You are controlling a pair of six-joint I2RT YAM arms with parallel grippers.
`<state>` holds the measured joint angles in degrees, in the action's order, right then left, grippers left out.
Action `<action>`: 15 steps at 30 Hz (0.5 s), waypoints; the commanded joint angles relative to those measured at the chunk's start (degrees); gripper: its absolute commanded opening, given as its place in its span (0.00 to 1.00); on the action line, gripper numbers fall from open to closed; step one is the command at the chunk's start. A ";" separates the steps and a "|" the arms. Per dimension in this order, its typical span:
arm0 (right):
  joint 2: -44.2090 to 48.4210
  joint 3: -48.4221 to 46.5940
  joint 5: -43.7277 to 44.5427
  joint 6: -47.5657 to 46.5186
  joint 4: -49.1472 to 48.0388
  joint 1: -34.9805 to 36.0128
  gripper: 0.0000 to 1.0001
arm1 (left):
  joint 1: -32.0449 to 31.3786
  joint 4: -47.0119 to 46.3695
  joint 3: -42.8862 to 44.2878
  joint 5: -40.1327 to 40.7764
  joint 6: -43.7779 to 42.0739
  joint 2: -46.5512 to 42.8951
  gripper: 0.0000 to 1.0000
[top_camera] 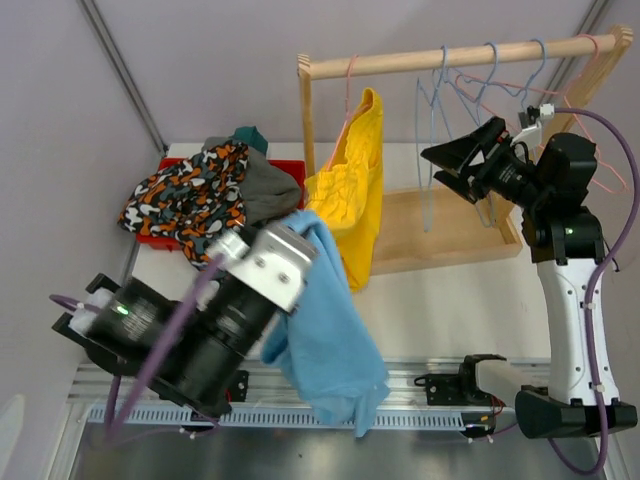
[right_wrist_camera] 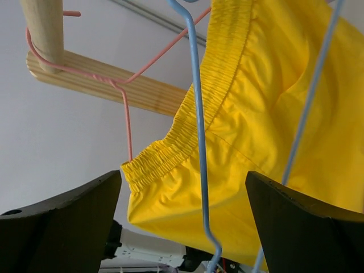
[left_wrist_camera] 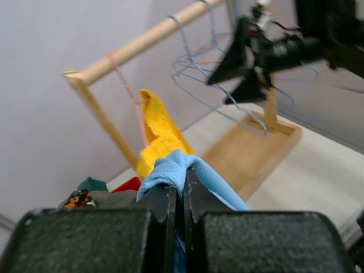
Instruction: Remove the shorts from the hanger
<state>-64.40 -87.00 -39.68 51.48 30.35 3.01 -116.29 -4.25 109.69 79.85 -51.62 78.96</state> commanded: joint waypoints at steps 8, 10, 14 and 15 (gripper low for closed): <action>7.09 1.31 0.22 -7.01 5.94 -2.48 0.99 | 5.46 -48.69 5.71 2.86 -48.54 -6.09 0.00; 7.97 1.66 0.39 -7.54 6.91 -4.59 0.99 | 7.20 -39.06 6.67 2.24 -43.42 -7.76 0.00; 9.73 2.80 -0.57 -7.98 6.83 -5.38 0.99 | 11.61 -30.30 9.49 -0.22 -37.24 -10.40 0.00; 10.26 3.15 -0.83 -7.80 6.57 -5.38 0.99 | 12.05 -29.68 10.71 -1.01 -37.50 -10.58 0.00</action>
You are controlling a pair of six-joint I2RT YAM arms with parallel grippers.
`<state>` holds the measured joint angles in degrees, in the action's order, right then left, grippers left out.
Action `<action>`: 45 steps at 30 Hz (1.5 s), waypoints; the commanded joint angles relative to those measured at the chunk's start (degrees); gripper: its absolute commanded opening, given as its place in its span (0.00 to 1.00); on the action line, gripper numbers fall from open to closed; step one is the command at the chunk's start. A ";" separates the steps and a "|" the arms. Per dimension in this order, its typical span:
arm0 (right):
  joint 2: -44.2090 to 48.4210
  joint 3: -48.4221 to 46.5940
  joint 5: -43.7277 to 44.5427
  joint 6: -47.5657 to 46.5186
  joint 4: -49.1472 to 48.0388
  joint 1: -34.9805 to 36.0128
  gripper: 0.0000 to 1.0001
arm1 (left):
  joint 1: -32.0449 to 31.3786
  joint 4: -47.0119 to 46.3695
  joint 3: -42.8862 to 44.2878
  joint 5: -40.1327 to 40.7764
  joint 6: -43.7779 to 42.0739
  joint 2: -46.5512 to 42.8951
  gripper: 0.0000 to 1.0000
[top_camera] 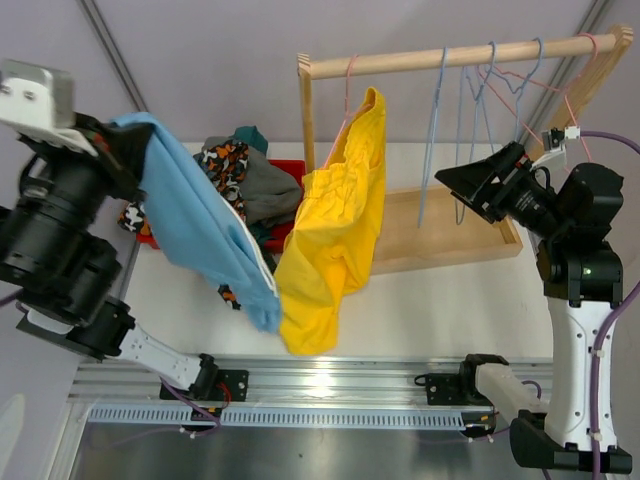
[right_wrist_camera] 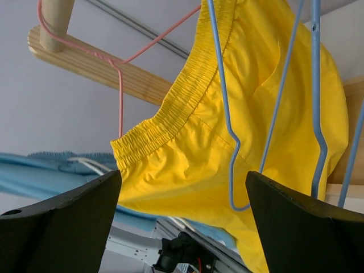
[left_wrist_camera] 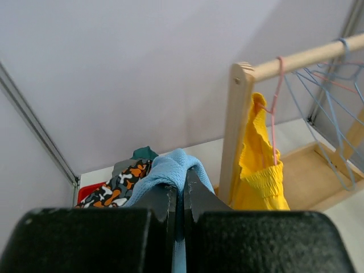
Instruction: Remove the shorts from the hanger
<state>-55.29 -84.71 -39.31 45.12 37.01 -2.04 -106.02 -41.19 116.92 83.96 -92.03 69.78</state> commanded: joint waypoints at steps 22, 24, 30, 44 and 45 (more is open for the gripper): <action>3.26 9.12 -5.25 -0.73 -6.17 -0.33 0.99 | 3.18 60.25 -14.09 -12.42 28.03 -15.99 0.00; 3.08 8.68 -5.25 -1.97 -5.03 -0.33 0.99 | 4.76 64.02 -14.18 -13.38 29.79 -16.60 0.01; 2.73 8.86 -6.30 -2.23 -5.29 -0.33 0.99 | 15.20 83.09 -18.13 -24.08 44.37 -16.96 0.01; 3.17 10.44 -6.74 -0.92 -7.12 -0.33 0.99 | 49.21 67.06 -20.61 -31.68 43.35 -10.29 0.00; 3.17 11.05 -6.92 -0.48 -7.65 -0.33 0.99 | 51.50 64.59 -19.64 -30.71 41.51 -8.54 0.00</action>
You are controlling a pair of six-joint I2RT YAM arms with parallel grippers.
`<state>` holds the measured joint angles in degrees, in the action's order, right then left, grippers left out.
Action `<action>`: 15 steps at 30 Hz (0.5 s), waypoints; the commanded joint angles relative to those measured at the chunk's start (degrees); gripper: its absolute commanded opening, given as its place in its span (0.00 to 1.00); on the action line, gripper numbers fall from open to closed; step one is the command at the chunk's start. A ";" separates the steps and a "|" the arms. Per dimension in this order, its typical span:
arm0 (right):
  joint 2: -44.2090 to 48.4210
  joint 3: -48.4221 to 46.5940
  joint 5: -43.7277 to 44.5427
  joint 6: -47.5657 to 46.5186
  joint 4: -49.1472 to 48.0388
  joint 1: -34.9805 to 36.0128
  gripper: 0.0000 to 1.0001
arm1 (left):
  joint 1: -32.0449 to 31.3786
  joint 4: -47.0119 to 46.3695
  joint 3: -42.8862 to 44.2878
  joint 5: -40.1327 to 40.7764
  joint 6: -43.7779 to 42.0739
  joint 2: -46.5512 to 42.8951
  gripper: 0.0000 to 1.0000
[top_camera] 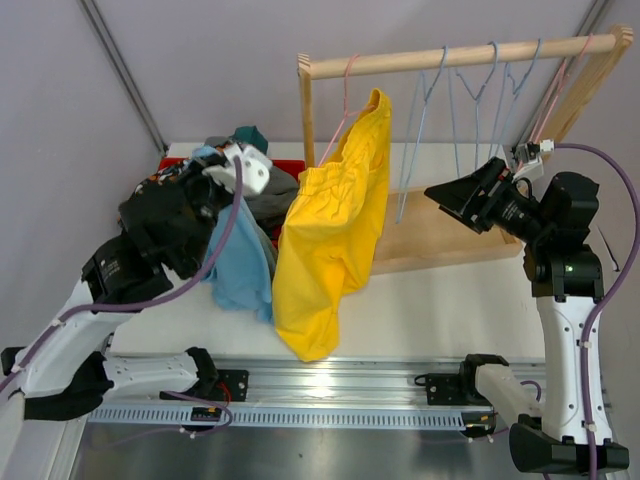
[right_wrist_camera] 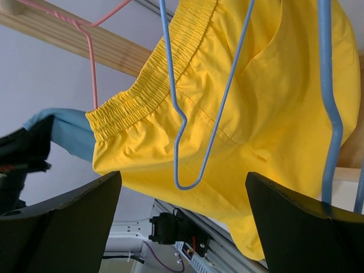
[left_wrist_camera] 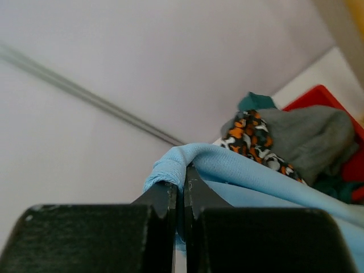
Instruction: Remove the shorts from the hanger
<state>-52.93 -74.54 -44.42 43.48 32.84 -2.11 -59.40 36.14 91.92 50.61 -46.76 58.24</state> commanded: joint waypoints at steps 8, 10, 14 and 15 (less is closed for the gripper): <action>1.60 0.98 -3.21 1.34 -3.05 0.00 0.99 | 23.51 -22.41 32.26 4.77 3.69 19.98 0.00; 2.39 2.46 -2.95 1.16 -2.96 0.52 0.99 | 26.42 -24.36 36.89 5.02 5.88 23.93 0.00; 3.53 5.28 -2.95 1.34 -4.27 0.79 0.99 | 37.91 -17.62 40.35 1.35 19.58 29.03 0.00; 3.79 5.63 -3.04 1.17 -4.28 0.88 0.99 | 40.21 -16.38 40.62 0.64 25.09 29.99 0.00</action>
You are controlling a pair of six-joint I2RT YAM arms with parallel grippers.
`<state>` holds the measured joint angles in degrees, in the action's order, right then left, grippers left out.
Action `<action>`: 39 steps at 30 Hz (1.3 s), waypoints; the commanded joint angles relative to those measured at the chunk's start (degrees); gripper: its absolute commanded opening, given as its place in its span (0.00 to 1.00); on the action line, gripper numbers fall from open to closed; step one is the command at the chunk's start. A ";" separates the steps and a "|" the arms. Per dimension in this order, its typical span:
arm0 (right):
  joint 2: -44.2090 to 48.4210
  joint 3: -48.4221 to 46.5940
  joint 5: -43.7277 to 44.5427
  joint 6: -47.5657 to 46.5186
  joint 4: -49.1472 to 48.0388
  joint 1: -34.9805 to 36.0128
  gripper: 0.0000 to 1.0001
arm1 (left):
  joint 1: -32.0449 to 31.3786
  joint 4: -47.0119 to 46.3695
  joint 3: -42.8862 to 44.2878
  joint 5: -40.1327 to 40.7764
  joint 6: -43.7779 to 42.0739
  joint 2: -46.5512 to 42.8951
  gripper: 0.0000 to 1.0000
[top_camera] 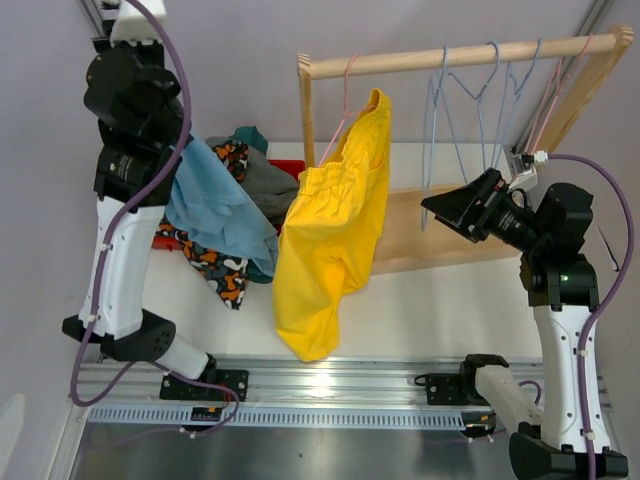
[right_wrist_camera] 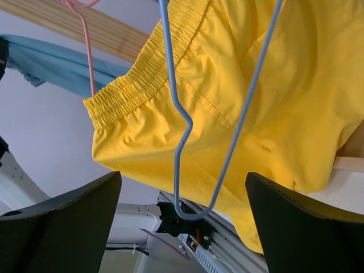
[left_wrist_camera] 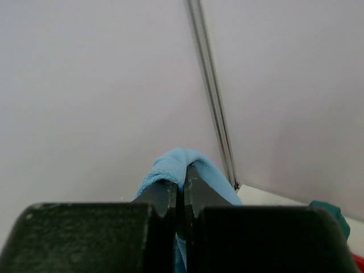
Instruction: Remove the shorts from the hanger
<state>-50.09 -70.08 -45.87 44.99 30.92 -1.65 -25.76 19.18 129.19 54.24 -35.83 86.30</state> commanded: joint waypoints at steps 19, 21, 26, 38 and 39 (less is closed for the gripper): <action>-7.65 -21.73 5.24 -3.77 -14.75 19.65 0.99 | 21.80 15.45 -15.09 -37.53 41.46 6.26 0.99; -12.20 -24.91 6.57 -4.64 -14.66 22.12 0.99 | 21.80 15.71 -20.61 -39.29 42.68 1.52 0.99; -21.97 -34.14 11.32 -7.72 -13.25 28.89 0.99 | 21.54 13.17 -35.65 -44.65 43.92 -10.87 0.99; -35.95 -38.99 22.31 -9.84 -13.33 30.56 0.97 | 21.28 8.07 -62.47 -53.18 45.50 -37.51 0.99; -36.31 -38.29 23.27 -9.66 -13.95 31.09 0.97 | 21.28 7.37 -64.48 -53.18 45.42 -38.31 0.99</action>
<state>-86.98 -106.41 -26.61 36.29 19.73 28.47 -4.27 30.13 67.46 4.23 8.10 50.19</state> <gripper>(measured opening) 0.972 0.993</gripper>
